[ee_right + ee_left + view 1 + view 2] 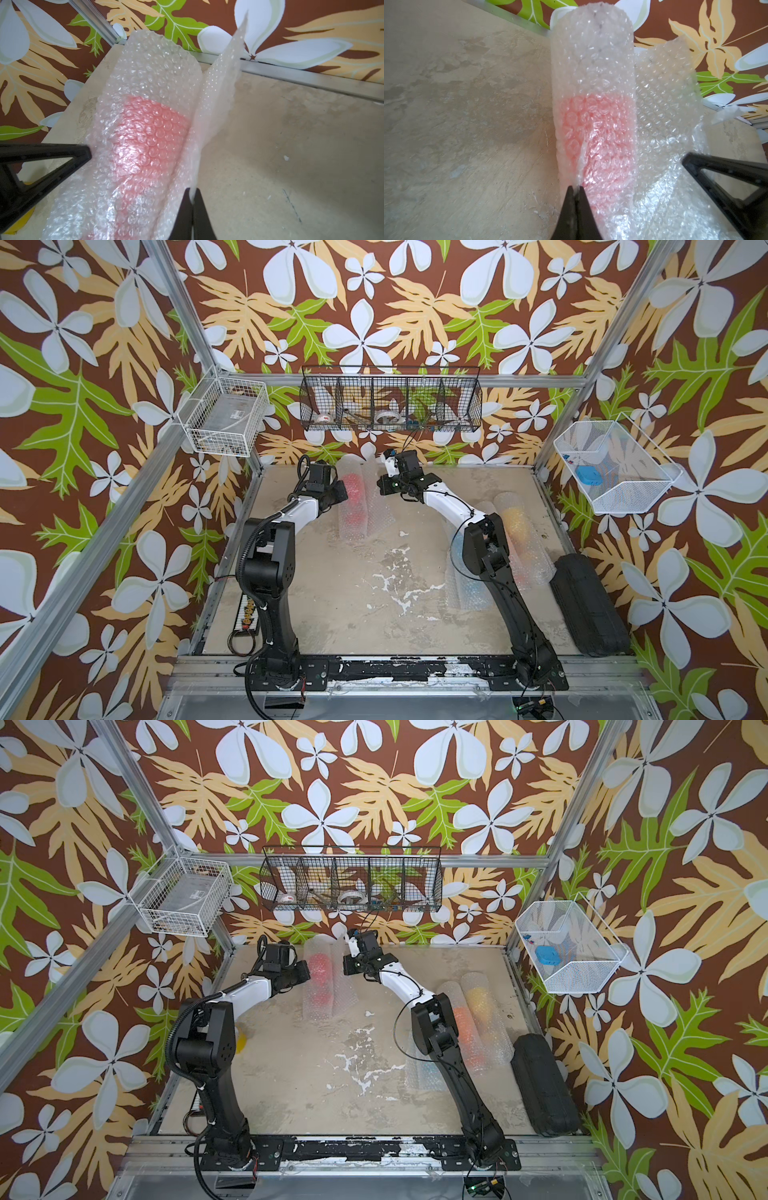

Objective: Unpack wine glasses from bubble wrap
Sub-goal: Move the bubble wrap to the center of the board, then unwrap the bubble wrap at the center of the board.

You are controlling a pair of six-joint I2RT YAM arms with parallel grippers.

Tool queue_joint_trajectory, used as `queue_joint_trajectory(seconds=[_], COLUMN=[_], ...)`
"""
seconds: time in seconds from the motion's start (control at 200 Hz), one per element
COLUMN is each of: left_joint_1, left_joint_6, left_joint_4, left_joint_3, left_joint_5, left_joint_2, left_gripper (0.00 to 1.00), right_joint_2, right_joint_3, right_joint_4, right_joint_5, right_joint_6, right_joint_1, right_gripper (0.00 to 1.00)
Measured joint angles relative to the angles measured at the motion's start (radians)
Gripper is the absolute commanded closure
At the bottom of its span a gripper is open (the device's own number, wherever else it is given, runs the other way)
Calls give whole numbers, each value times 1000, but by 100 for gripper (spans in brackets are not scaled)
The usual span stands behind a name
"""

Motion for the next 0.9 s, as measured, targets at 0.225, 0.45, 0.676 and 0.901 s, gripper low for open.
queue_joint_trajectory(seconds=[0.225,0.45,0.676,0.901], left_joint_1=[4,6,6,6], left_joint_6=[5,0,-25,-26], left_joint_4=[-8,-17,-33,-70], left_joint_3=[2,-39,-119,-116], left_joint_5=[21,55,59,1], left_joint_2=[-5,-98,-241,-260], left_gripper=[60,51,36,28], right_joint_2=[4,-42,-135,-201], right_joint_3=[-32,-137,-251,-406], right_joint_4=[-8,-10,16,64], right_joint_5=[-37,-52,-48,-55], right_joint_6=[3,3,4,21], right_joint_1=[3,0,1,0], right_gripper=[75,52,51,51])
